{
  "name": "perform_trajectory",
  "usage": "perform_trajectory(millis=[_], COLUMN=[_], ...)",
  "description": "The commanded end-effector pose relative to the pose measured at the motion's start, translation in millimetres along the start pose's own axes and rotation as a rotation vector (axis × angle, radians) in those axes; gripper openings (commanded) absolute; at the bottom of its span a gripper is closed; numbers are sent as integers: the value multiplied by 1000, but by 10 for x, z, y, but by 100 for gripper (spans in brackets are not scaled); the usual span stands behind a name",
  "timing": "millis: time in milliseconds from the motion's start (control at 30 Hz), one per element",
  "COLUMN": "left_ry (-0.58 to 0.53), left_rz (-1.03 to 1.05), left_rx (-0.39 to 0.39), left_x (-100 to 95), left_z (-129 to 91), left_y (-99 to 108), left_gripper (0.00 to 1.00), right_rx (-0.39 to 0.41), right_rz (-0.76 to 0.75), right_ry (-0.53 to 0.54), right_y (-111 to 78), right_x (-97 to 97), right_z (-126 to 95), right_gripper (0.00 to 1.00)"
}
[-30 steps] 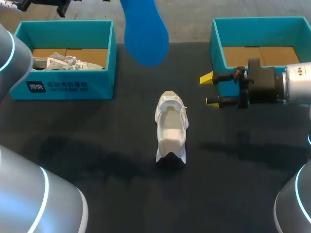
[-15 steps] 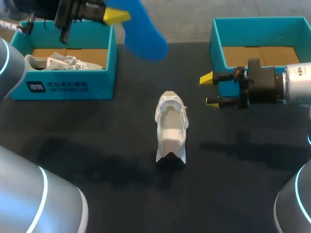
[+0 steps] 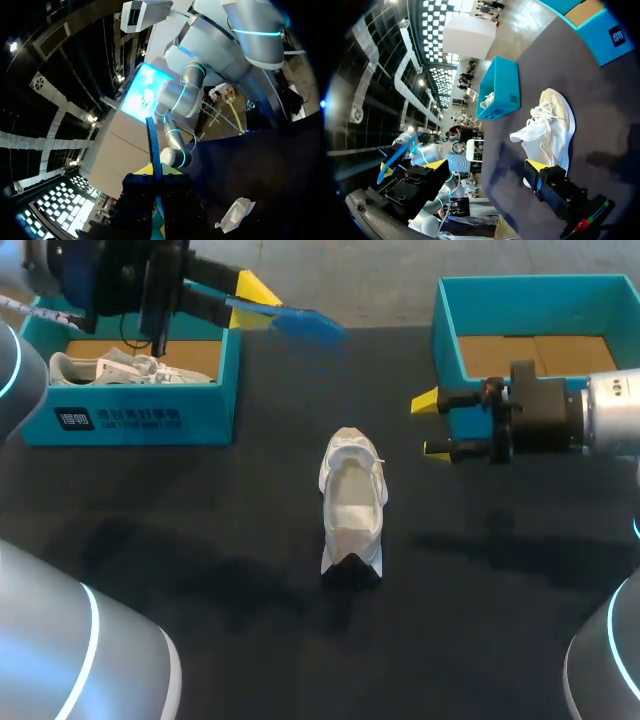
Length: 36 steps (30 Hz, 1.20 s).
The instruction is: Take the shoe out of the shoebox, open the shoe tongue, remove and reinsert the insole, then place the shoe into the shoebox
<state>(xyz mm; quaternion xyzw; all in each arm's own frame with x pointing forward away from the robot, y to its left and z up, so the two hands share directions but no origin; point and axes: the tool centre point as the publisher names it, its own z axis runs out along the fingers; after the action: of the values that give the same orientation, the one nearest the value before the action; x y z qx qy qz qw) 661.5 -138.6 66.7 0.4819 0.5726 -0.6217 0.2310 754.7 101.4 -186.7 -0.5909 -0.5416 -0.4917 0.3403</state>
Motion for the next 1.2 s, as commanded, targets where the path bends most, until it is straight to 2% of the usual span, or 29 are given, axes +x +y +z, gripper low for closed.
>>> perform_trajectory(millis=[33,500,533,567,633,667,700,767,967,1200], left_ry=[-26,-26,-8,-47,-63,-88,-89,-98,-79,-60], left_rz=[-15,-15,67,43,99,90,127,154,288,488], left_rx=[20,20,-48,12,-44,-19,-47,-39,-18,-50], left_x=[83,83,149,210,323,363,405,477,606,687], left_z=[6,6,32,36,18,-3,-15,-30,26,70], left_y=[79,79,88,116,196,240,276,346,528,680], left_gripper=[0,0,0,0,0,0,0,0,0,0], right_rx=[-2,-2,-2,-2,-2,-2,-2,-2,-2,-2], right_rz=[0,0,0,0,0,0,0,0,0,0], right_ry=[-1,-1,-1,-1,-1,-1,-1,-1,-1,-1], right_y=[-4,-4,-4,-4,-4,-4,-4,-4,-4,-4], right_x=[-1,-1,-1,-1,-1,-1,-1,-1,-1,-1], right_z=[11,11,11,11,11,11,11,11,11,11], right_gripper=[100,100,100,100,100,100,100,100,100,100])
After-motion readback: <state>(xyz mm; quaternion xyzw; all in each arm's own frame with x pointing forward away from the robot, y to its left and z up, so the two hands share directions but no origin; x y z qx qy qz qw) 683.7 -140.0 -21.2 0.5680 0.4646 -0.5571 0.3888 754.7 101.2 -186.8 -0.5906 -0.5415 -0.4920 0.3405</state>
